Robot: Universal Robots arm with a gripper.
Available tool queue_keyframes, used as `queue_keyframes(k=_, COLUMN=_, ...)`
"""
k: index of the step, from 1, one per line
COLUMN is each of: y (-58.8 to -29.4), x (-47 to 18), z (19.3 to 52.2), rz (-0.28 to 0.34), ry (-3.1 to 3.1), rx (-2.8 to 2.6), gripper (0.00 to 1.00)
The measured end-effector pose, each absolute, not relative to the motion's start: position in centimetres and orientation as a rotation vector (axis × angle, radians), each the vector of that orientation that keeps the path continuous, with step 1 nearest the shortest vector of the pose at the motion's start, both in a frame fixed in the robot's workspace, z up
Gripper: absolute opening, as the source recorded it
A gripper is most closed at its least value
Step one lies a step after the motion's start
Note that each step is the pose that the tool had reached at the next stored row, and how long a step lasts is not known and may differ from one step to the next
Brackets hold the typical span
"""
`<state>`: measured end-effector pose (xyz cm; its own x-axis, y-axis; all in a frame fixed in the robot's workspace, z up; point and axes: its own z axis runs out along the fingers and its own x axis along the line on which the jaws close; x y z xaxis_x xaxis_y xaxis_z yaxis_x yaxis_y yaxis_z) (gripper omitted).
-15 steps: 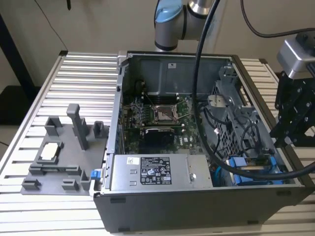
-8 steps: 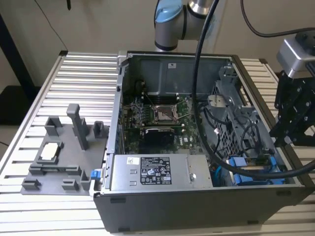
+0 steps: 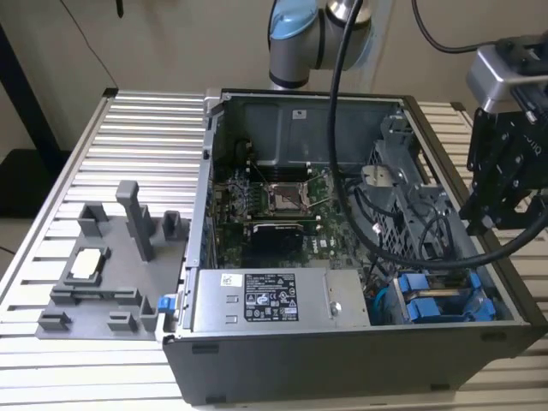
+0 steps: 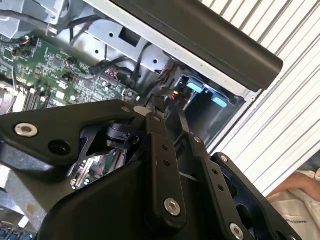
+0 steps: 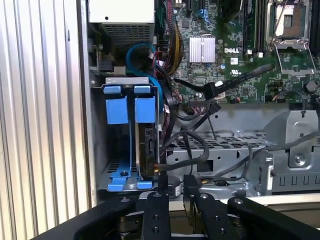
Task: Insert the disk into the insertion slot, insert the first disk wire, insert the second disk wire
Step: 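Insert the second disk wire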
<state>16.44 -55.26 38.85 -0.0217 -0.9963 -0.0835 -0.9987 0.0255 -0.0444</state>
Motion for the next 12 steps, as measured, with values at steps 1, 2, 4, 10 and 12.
queue_keyframes(k=1, y=-54.89, x=16.44, z=38.85, rz=0.041, ry=2.182, rx=-2.131, gripper=0.27)
queue_keyframes(k=2, y=-54.58, x=16.44, z=38.85, rz=0.041, ry=2.182, rx=-2.131, gripper=0.27)
queue_keyframes(k=4, y=-54.29, x=16.44, z=38.85, rz=0.041, ry=2.182, rx=-2.131, gripper=0.27)
queue_keyframes(k=10, y=-54.27, x=16.26, z=38.85, rz=0.041, ry=2.182, rx=-2.131, gripper=0.27)
queue_keyframes(k=12, y=-54.28, x=15.8, z=38.83, rz=0.041, ry=2.182, rx=-2.131, gripper=0.27)
